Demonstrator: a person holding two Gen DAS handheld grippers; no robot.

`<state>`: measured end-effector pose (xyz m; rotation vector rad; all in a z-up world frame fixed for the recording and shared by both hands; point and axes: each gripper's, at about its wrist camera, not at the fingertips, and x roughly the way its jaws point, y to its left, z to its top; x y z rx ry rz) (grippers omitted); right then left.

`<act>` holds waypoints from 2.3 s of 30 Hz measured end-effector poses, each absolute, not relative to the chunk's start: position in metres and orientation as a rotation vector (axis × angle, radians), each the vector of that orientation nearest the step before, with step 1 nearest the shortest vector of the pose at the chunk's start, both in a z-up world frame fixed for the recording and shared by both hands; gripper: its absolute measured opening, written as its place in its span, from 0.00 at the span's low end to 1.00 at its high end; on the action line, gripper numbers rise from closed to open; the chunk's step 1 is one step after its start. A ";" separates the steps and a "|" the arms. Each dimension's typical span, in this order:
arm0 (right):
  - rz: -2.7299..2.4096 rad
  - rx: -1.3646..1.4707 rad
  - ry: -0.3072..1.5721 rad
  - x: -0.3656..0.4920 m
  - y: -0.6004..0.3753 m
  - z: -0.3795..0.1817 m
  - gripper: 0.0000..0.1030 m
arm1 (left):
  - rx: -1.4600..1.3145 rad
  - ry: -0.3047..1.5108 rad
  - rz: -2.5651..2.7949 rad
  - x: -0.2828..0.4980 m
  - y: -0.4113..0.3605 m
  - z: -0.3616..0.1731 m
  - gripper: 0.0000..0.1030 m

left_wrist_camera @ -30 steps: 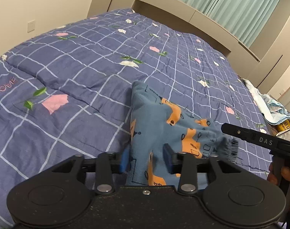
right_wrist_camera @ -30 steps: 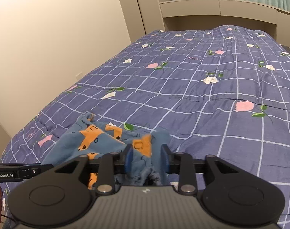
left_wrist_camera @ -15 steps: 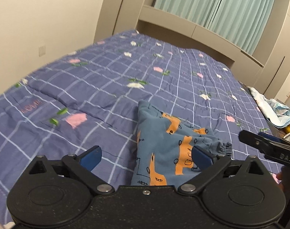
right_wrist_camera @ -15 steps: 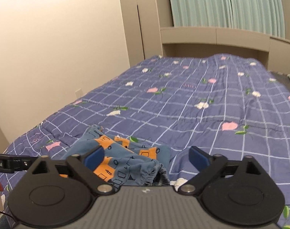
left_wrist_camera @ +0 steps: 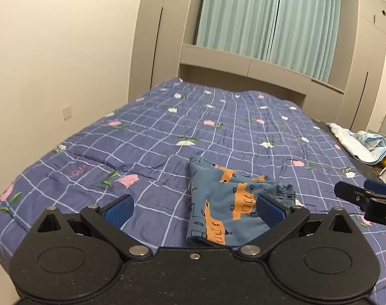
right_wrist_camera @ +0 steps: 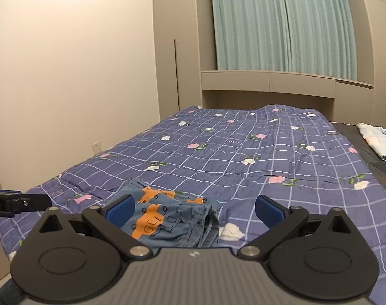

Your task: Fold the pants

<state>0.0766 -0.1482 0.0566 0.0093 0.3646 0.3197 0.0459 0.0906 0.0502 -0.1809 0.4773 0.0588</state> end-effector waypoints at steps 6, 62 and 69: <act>0.305 0.021 0.322 0.035 -0.153 0.056 1.00 | -0.150 0.412 0.056 0.009 0.080 0.053 0.99; 0.167 -0.021 0.340 -0.044 -0.164 -0.014 1.00 | -0.068 0.471 -0.010 -0.028 0.053 -0.016 0.99; 0.167 -0.022 0.341 -0.044 -0.163 -0.014 1.00 | -0.069 0.476 -0.007 -0.029 0.054 -0.017 0.99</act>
